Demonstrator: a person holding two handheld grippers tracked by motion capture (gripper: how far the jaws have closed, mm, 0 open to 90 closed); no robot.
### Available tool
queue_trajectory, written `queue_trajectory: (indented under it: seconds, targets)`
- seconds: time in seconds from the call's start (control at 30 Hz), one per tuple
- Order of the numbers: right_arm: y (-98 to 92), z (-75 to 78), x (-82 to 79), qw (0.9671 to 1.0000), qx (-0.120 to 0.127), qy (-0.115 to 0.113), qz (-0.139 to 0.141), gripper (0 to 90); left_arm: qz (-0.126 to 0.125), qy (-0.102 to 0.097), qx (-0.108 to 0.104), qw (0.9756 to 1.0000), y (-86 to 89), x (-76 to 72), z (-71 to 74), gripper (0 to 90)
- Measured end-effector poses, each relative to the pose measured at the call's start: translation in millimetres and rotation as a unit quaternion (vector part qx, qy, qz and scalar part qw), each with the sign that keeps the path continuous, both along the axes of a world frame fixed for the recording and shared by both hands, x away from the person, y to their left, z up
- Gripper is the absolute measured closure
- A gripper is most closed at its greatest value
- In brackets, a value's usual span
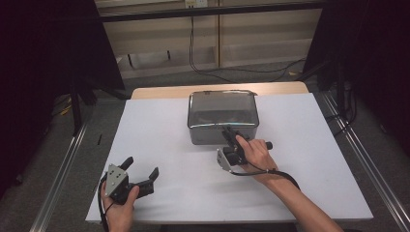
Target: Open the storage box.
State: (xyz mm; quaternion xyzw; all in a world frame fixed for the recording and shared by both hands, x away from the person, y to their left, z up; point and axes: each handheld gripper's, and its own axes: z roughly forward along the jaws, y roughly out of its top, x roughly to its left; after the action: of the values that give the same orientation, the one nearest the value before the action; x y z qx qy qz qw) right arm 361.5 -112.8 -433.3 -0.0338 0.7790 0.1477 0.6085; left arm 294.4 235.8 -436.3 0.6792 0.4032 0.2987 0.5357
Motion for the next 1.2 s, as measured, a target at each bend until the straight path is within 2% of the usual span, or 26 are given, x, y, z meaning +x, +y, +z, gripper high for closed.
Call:
queue_trajectory:
  seconds: [0.37, 0.63, 0.73, 0.83, 0.97, 1.03, 1.2]
  targets:
    - [2.4, 1.6, -0.5, 1.0000, -0.006, -0.003, 0.001, 78.1, -0.008, 0.009, -0.006, 0.9999, 1.4, 0.8, -0.7, 3.5]
    - [1.3, 4.0, -0.4, 1.0000, -0.001, -0.006, 0.005, 79.0, -0.019, 0.013, 0.001, 0.9997, 1.0, 1.8, 0.0, 5.1]
    - [1.3, 4.9, -0.1, 1.0000, 0.000, -0.006, 0.005, 79.0, -0.019, 0.012, -0.008, 0.9997, 1.0, 1.6, 1.5, 5.2]
    - [0.9, 5.7, -0.4, 1.0000, 0.002, -0.007, 0.004, 79.1, -0.030, 0.014, -0.015, 0.9994, 1.4, 2.2, 2.7, 5.9]
    - [0.6, 7.2, -0.5, 0.9999, 0.007, -0.009, 0.004, 79.3, -0.029, 0.014, -0.019, 0.9993, 1.1, 3.0, 2.7, 5.7]
    - [0.4, 9.0, -0.3, 0.9999, 0.010, -0.010, 0.003, 79.4, -0.020, 0.014, -0.008, 0.9997, 0.4, 3.7, 2.6, 5.6]
    - [0.3, 12.2, -0.1, 0.9998, 0.014, -0.014, 0.002, 79.7, -0.026, 0.018, -0.014, 0.9994, -1.6, 8.2, 2.5, 5.7]
